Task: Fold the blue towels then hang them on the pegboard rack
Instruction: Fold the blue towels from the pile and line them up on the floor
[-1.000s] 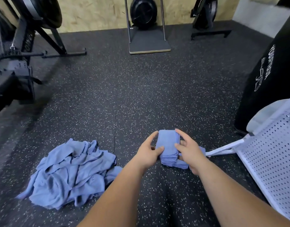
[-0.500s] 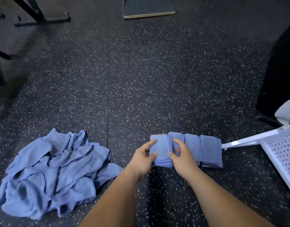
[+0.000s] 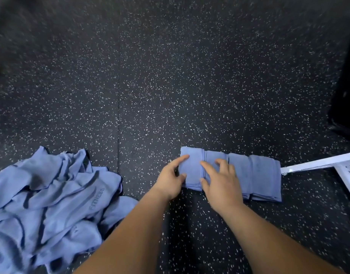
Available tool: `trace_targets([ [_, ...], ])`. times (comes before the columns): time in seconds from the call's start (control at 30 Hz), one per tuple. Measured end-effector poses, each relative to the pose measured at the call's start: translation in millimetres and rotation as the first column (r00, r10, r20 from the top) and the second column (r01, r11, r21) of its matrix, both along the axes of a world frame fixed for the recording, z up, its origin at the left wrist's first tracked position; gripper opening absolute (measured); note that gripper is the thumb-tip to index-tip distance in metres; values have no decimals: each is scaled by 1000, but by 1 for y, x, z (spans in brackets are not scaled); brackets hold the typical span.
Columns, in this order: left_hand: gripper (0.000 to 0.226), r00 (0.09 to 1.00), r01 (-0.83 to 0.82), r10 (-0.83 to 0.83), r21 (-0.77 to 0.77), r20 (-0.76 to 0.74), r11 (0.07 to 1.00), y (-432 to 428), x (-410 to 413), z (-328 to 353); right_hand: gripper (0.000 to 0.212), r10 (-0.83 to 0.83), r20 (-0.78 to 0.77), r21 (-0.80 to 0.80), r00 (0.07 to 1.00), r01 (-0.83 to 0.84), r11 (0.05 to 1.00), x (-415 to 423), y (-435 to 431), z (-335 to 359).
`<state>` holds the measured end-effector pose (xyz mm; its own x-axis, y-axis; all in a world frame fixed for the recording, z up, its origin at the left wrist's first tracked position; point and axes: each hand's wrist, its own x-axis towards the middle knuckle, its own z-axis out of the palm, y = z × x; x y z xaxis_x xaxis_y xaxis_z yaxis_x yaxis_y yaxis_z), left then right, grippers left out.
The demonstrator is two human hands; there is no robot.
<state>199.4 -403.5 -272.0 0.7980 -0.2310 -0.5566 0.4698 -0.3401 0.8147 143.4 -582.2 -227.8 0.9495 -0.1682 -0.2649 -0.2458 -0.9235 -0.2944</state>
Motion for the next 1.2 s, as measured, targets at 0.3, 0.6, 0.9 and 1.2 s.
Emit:
trace_targets([
  [0.3, 72, 874, 292, -465, 613, 140, 734, -7, -6, 11, 62, 108, -141, -149, 984, -129, 980, -1, 3, 6],
  [0.6, 76, 882, 288, -456, 627, 122, 724, 13, -19, 60, 63, 114, -202, -177, 973, -151, 973, 8, 12, 42],
  [0.9, 80, 926, 78, -329, 764, 182, 641, 129, -84, 124, 67, 300, -141, -49, 944, -309, 950, 14, 109, 92],
  [1.2, 82, 969, -80, -148, 821, 197, 566, 249, -190, 150, 66, 574, -206, 64, 793, -574, 816, -38, 236, 126],
])
